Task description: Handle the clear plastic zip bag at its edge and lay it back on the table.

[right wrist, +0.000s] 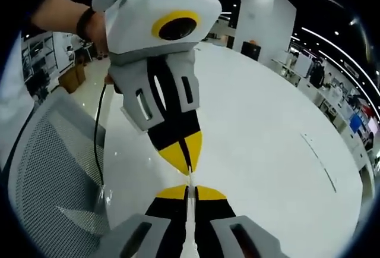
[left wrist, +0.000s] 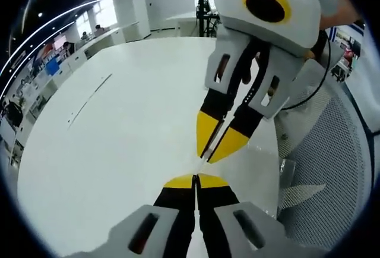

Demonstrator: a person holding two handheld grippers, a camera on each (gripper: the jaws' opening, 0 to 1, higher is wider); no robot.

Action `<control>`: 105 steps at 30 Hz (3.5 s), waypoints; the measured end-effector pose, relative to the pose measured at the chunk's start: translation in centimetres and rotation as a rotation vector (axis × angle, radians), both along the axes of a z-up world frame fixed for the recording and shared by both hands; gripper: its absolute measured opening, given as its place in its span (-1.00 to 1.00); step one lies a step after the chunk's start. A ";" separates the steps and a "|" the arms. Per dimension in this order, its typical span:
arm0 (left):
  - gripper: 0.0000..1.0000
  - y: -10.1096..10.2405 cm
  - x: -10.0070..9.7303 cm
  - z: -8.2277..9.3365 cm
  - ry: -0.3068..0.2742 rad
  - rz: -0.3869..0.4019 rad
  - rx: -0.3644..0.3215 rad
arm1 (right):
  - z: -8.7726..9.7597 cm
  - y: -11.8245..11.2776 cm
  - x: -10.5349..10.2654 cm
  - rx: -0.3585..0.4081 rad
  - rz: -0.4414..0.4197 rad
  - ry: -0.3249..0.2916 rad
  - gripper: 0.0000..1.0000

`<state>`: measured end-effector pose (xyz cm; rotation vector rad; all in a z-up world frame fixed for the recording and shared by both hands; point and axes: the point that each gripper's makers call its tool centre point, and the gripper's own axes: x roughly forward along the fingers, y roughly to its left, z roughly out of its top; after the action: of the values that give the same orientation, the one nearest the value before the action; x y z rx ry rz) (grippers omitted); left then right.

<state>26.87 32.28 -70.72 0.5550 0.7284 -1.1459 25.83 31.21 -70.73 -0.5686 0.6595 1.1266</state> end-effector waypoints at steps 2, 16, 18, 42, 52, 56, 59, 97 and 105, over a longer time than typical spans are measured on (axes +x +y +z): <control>-1.00 0.1 0.1 -0.1 0.001 0.004 0.000 | 0.1 0.0 -0.1 0.000 -0.004 0.000 -1.00; -1.00 0.3 -0.1 -0.2 0.004 0.036 -0.001 | 0.0 -0.3 -0.6 0.004 -0.033 0.010 -1.00; -1.00 0.3 -0.1 -0.1 0.000 0.038 0.000 | 0.2 -0.4 -0.7 0.003 -0.038 0.010 -1.00; -0.76 0.2 0.0 0.7 -0.038 -0.017 -0.022 | -1.1 -2.1 -0.6 -0.019 -0.078 0.032 -1.00; -0.86 -1.9 -0.9 0.8 -0.091 -0.170 0.034 | -0.3 -0.5 -0.6 -0.037 -0.023 0.015 -1.00; -0.94 -2.2 -1.2 0.9 -0.107 -0.196 0.058 | -0.7 -0.1 -0.6 -0.056 0.005 0.008 -1.00; -1.00 -2.1 -1.4 0.7 -0.107 -0.205 0.072 | -0.4 -0.2 -0.6 -0.053 -0.007 0.012 -1.00; -1.00 0.2 0.0 0.7 -0.053 -0.032 0.051 | -0.5 -0.9 -0.3 -0.054 -0.055 0.025 -1.00; -1.00 0.6 0.5 0.7 -0.055 -0.009 0.048 | -1.0 -1.3 0.5 -0.054 -0.073 0.022 -1.00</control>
<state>27.38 32.91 -70.05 0.6289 0.7080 -1.1197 26.29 29.94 -71.69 -0.5747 0.7265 1.0509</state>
